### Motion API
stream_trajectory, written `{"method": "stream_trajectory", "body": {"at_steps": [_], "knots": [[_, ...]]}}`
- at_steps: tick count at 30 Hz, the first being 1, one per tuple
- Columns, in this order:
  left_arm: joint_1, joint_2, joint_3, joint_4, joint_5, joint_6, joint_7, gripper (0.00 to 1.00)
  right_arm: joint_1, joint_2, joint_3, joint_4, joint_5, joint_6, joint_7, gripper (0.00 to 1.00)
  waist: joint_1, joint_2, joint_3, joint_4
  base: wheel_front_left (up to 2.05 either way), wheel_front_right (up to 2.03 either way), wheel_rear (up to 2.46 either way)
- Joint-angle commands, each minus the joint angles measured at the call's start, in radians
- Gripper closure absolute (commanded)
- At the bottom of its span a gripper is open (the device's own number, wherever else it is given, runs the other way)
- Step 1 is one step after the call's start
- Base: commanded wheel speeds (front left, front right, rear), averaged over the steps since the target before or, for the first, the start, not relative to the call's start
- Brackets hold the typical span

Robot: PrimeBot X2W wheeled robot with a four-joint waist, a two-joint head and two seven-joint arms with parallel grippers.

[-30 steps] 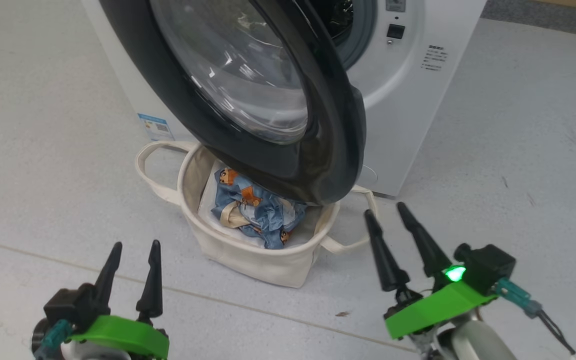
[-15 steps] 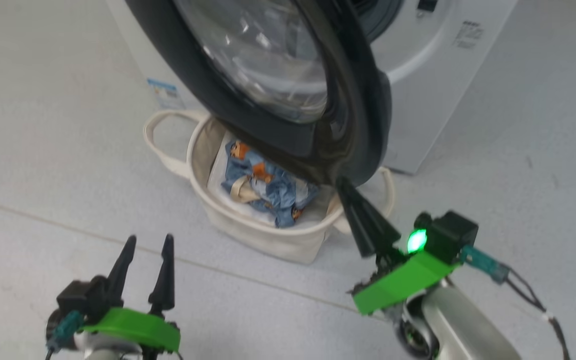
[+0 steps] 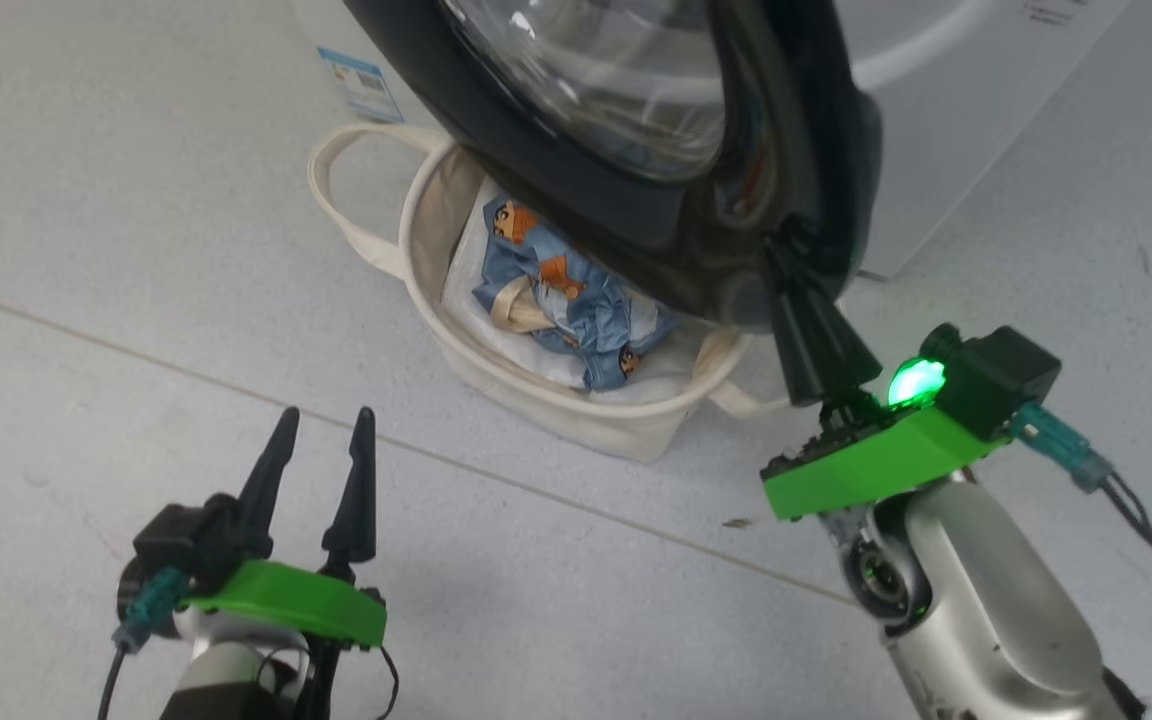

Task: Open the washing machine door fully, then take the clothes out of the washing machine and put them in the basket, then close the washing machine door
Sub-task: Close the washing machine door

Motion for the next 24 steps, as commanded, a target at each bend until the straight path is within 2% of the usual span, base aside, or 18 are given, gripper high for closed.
{"method": "stream_trajectory", "body": {"at_steps": [1,17,24], "knots": [[-0.033,0.009,0.045,-0.027,0.012,-0.004,-0.012,0.00,-0.034,0.012,-0.006,-0.045,-0.006,0.000,-0.012,1.00,0.0000,0.0000,0.028,0.001,0.00,0.00,0.00],[-0.088,-0.028,0.009,-0.017,0.074,-0.018,-0.012,0.00,-0.135,0.012,-0.158,-0.068,-0.068,0.000,-0.012,1.00,0.0000,0.0000,0.112,0.015,0.00,0.00,0.00],[-0.108,-0.037,-0.028,-0.004,0.071,-0.019,-0.012,0.00,-0.198,0.012,-0.247,-0.082,-0.100,0.000,-0.012,1.00,0.0000,0.0000,0.151,0.045,0.00,0.00,0.00]]}}
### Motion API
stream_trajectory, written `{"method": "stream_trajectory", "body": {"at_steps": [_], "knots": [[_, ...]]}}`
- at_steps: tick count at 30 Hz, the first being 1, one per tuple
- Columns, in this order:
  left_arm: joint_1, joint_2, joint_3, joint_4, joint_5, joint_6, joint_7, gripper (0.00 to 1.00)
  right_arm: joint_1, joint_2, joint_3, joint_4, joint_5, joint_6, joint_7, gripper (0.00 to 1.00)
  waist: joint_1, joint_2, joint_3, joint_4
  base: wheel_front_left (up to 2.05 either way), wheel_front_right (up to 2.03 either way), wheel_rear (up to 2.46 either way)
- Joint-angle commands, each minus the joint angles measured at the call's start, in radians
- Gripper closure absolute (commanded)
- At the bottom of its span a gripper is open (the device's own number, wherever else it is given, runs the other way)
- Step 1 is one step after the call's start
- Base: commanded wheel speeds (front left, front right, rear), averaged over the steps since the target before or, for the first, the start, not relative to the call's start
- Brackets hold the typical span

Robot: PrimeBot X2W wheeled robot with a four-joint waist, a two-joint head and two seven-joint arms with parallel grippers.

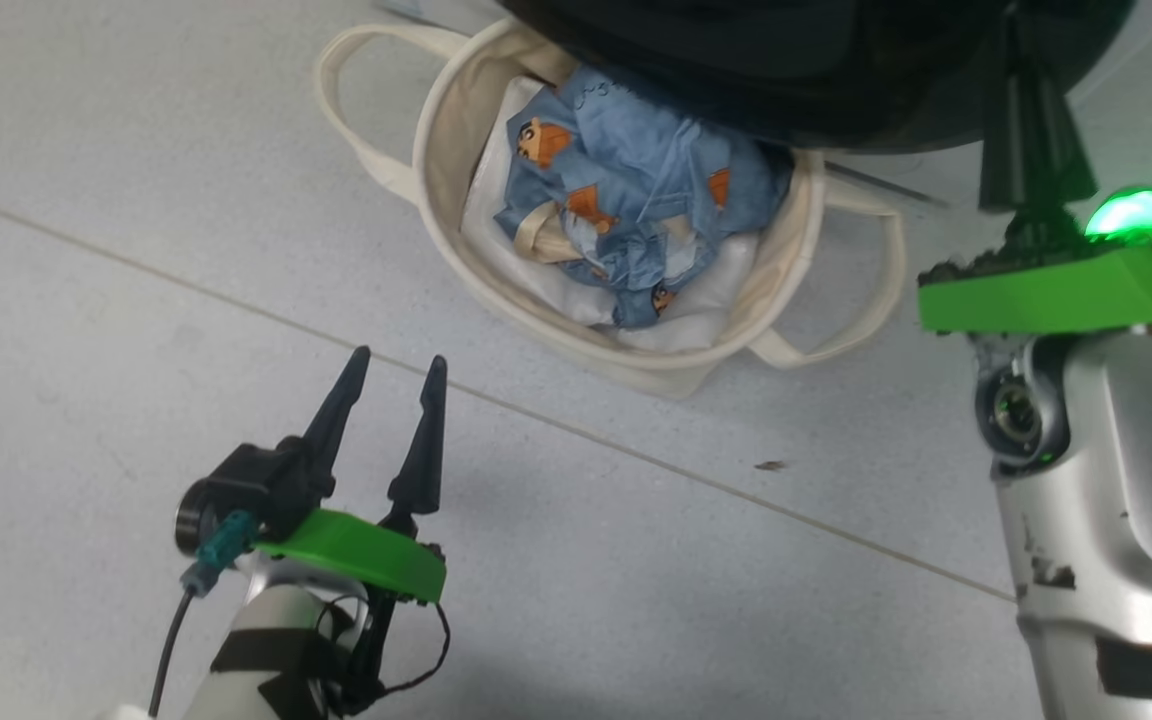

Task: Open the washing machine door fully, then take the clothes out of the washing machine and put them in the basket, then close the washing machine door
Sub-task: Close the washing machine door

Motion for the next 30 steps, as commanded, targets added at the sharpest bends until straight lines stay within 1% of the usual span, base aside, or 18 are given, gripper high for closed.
{"method": "stream_trajectory", "body": {"at_steps": [1,7,16,20,23,30], "knots": [[-0.014,0.012,0.022,-0.023,-0.001,-0.001,-0.012,0.00,-0.024,0.015,0.013,-0.036,-0.016,0.000,-0.010,1.00,0.0000,0.0000,0.012,0.013,0.00,0.00,0.00],[-0.028,0.011,-0.009,-0.022,-0.030,0.015,-0.012,0.00,-0.073,0.015,-0.068,-0.055,-0.033,0.000,-0.010,1.00,0.0000,0.0000,0.040,0.034,0.00,0.00,0.00],[-0.050,0.011,-0.054,-0.032,-0.068,0.037,-0.012,0.00,-0.127,0.015,-0.163,-0.086,-0.073,0.000,-0.010,1.00,0.0000,0.0000,0.085,0.057,0.00,0.00,0.00],[-0.063,0.011,-0.057,-0.032,-0.084,0.043,-0.012,0.00,-0.149,0.015,-0.209,-0.098,-0.092,0.000,-0.010,1.00,0.0000,0.0000,0.106,0.063,0.00,0.00,0.00],[-0.072,0.011,-0.047,-0.027,-0.084,0.049,-0.012,0.00,-0.161,0.015,-0.227,-0.101,-0.102,0.000,-0.010,1.00,0.0000,0.0000,0.118,0.068,0.00,0.00,0.00],[-0.082,0.011,-0.044,-0.019,-0.088,0.045,-0.012,0.00,-0.160,0.015,-0.248,-0.103,-0.101,0.000,-0.010,1.00,0.0000,0.0000,0.121,0.074,0.00,0.00,0.00]]}}
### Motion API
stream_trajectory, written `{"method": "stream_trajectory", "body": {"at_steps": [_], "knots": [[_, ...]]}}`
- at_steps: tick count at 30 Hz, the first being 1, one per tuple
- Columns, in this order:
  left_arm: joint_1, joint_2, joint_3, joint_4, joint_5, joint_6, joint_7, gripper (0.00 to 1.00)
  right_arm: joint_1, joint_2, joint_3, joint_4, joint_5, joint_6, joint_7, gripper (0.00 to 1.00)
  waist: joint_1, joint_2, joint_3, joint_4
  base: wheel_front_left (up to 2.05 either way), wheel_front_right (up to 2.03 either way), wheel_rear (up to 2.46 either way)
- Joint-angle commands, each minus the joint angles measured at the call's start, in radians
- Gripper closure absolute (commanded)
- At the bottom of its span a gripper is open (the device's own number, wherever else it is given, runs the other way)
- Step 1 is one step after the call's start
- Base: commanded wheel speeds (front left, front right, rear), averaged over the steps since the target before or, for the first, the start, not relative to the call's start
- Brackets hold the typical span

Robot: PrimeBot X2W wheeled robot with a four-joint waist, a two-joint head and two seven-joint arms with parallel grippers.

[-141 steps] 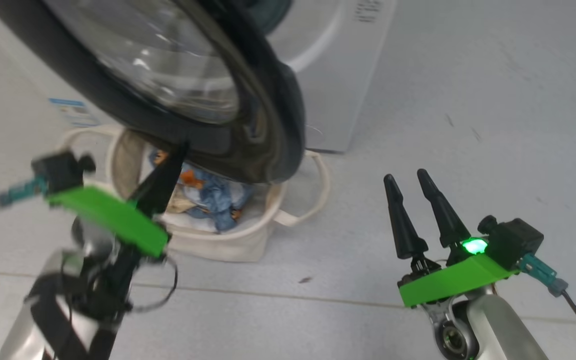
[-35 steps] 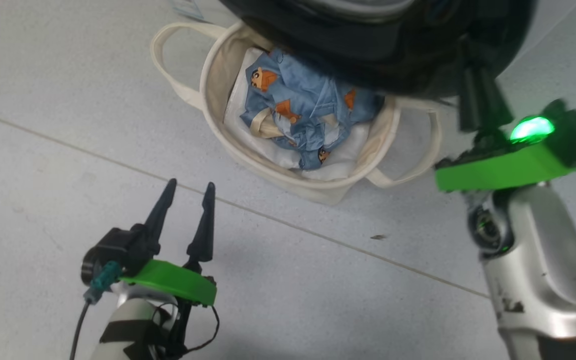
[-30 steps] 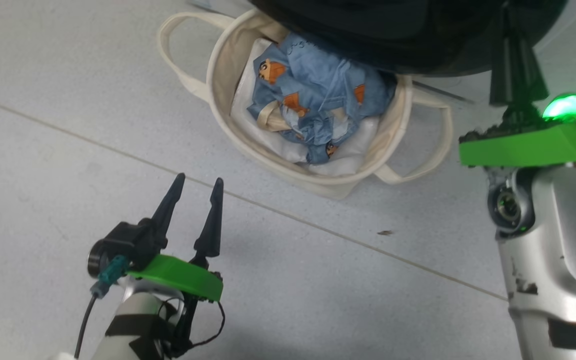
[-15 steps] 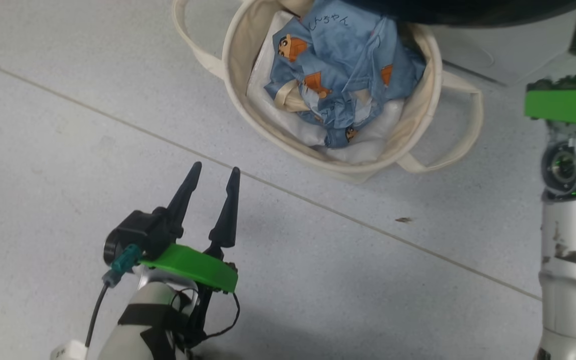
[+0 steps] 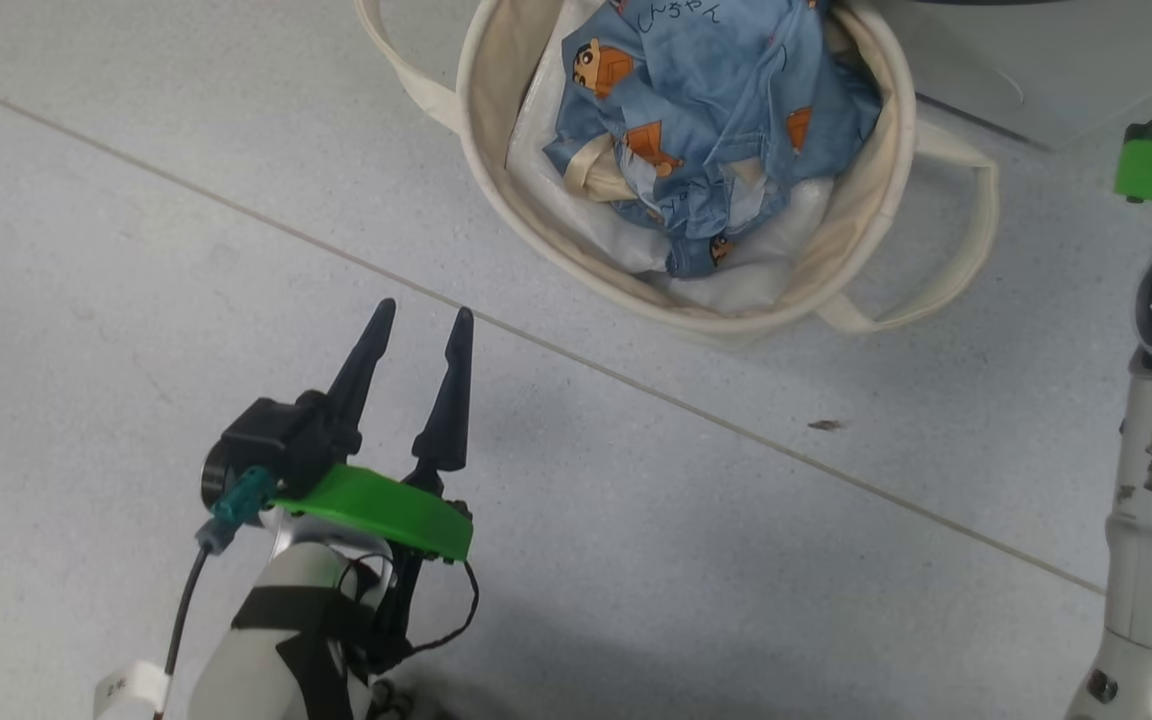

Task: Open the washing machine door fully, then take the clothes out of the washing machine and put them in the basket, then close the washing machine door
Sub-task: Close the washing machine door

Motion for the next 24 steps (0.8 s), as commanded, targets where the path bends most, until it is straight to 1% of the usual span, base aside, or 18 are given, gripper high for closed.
{"method": "stream_trajectory", "body": {"at_steps": [1,3,7,8,12,17,20,24], "knots": [[0.002,0.016,0.032,-0.018,-0.007,0.000,-0.012,0.00,-0.008,0.015,0.004,-0.031,-0.001,-0.001,0.001,1.00,-0.0001,0.0000,-0.006,0.000,0.00,0.00,0.00],[0.005,0.016,0.033,-0.013,-0.012,-0.001,-0.012,0.00,0.011,0.015,0.023,-0.025,0.006,-0.001,0.001,1.00,-0.0001,0.0000,-0.021,-0.002,0.00,0.00,0.00],[0.013,0.016,0.059,-0.003,-0.009,0.013,-0.012,0.00,0.056,0.015,0.055,-0.015,0.006,-0.001,0.001,1.00,-0.0001,0.0000,-0.057,-0.005,0.00,0.00,0.00],[0.024,0.016,0.077,0.004,-0.001,0.013,-0.012,0.00,0.095,0.015,0.071,-0.015,0.009,-0.001,0.001,1.00,-0.0001,0.0000,-0.093,-0.008,0.00,0.00,0.00],[0.063,0.016,0.114,0.026,0.018,0.006,-0.012,0.00,0.185,0.015,0.116,-0.029,0.030,-0.001,0.001,1.00,-0.0001,0.0000,-0.179,-0.026,0.00,0.00,0.00],[0.123,0.016,0.160,0.049,0.033,-0.005,-0.012,0.00,0.304,0.015,0.191,-0.039,0.043,-0.001,0.001,1.00,-0.0001,0.0000,-0.290,-0.063,0.00,0.00,0.00],[0.161,0.016,0.204,0.062,0.043,0.010,-0.012,0.00,0.366,0.015,0.249,-0.038,0.066,-0.001,0.001,1.00,-0.0001,0.0000,-0.352,-0.095,0.00,0.00,0.00],[0.206,0.019,0.234,0.062,0.074,0.005,-0.012,0.00,0.437,0.015,0.295,-0.023,0.076,-0.001,0.001,1.00,-0.0001,0.0000,-0.426,-0.133,0.00,0.00,0.00]]}}
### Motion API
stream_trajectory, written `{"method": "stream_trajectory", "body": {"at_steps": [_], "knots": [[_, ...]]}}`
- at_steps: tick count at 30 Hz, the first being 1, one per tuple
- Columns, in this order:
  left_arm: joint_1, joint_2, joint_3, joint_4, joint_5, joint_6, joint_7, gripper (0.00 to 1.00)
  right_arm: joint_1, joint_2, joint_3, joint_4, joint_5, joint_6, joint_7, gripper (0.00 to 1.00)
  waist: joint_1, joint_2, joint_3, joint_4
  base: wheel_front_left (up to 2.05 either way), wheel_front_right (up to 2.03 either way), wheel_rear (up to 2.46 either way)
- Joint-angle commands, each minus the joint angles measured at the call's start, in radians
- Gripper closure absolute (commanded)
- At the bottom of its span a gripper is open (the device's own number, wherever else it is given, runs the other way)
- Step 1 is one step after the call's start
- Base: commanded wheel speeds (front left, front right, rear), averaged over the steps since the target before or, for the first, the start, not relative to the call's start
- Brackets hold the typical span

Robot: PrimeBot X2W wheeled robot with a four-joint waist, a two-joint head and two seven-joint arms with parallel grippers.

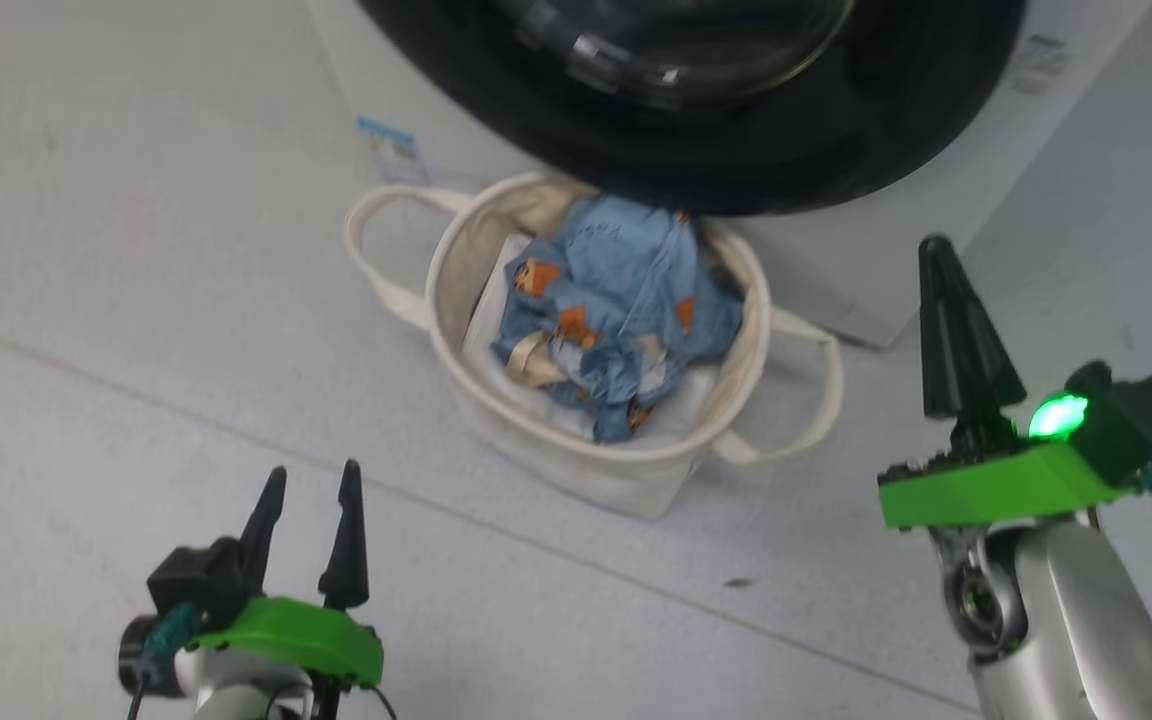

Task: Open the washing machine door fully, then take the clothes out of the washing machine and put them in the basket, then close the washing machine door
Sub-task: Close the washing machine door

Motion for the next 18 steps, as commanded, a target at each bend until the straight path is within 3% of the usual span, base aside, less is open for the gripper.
{"method": "stream_trajectory", "body": {"at_steps": [1,6,12,13,14,15,18], "knots": [[0.012,0.018,0.044,-0.027,0.013,-0.002,-0.012,0.00,0.017,0.010,0.022,-0.028,0.012,0.000,-0.001,1.00,0.0000,-0.0001,-0.083,-0.058,0.00,0.00,0.00],[0.064,0.023,0.075,-0.057,0.066,0.013,-0.012,0.00,0.097,0.010,0.023,-0.020,0.060,0.000,-0.001,1.00,0.0000,-0.0001,-0.155,-0.105,0.00,0.00,0.00],[0.110,0.021,0.086,-0.122,0.083,-0.012,-0.012,0.00,0.181,0.010,-0.033,-0.014,0.074,0.000,-0.001,1.00,0.0000,-0.0001,-0.202,-0.144,0.00,0.00,0.00],[0.119,0.020,0.088,-0.138,0.078,-0.018,-0.012,0.00,0.194,0.010,-0.045,-0.009,0.077,0.000,-0.001,0.79,0.0000,-0.0001,-0.207,-0.150,0.00,0.00,0.00],[0.127,0.019,0.088,-0.151,0.076,-0.024,-0.012,0.00,0.204,0.010,-0.057,-0.006,0.079,0.000,-0.001,0.26,0.0000,-0.0001,-0.211,-0.153,0.00,0.00,0.00],[0.135,0.019,0.086,-0.166,0.078,-0.029,-0.012,0.00,0.214,0.010,-0.069,-0.005,0.077,0.000,-0.001,0.00,0.0000,-0.0001,-0.214,-0.156,0.00,0.00,0.00],[0.155,0.018,0.080,-0.207,0.088,-0.044,-0.012,0.00,0.238,0.010,-0.101,0.002,0.076,0.000,-0.001,0.00,0.0000,-0.0001,-0.222,-0.164,0.00,0.00,0.00]]}}
